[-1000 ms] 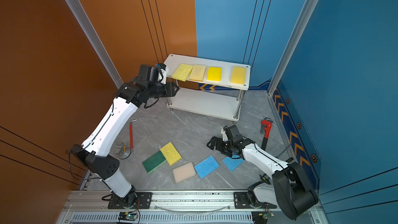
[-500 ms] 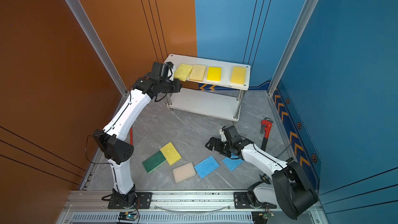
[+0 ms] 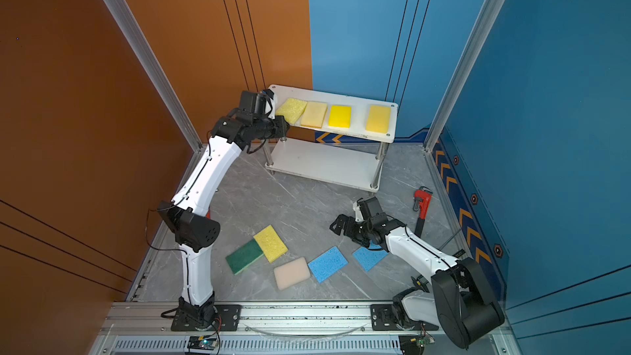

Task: Arrange cleaning sponges on a shelf
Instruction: Move the cleaning sponge to the shelf.

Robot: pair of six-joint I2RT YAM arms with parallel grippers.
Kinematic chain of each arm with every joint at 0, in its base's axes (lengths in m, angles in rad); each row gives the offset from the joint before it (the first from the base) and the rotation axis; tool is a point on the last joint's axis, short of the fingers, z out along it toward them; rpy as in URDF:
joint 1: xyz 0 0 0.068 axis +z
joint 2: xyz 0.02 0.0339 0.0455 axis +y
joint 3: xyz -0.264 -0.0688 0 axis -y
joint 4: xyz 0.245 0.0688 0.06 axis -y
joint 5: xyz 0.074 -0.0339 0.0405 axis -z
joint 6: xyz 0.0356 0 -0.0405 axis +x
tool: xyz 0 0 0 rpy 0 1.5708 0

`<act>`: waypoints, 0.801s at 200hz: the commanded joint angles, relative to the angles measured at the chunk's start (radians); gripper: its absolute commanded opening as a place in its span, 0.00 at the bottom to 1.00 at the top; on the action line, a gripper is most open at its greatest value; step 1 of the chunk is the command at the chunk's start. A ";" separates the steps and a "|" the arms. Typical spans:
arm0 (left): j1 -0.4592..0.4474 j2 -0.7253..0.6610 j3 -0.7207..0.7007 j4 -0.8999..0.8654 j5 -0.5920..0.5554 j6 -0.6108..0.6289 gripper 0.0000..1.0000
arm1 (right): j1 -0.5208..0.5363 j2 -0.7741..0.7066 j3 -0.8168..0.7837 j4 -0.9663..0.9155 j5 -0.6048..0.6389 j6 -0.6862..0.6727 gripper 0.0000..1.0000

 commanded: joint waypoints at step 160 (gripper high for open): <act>0.033 -0.282 -0.439 0.084 0.003 -0.017 0.49 | -0.065 -0.096 0.019 -0.029 0.062 0.029 1.00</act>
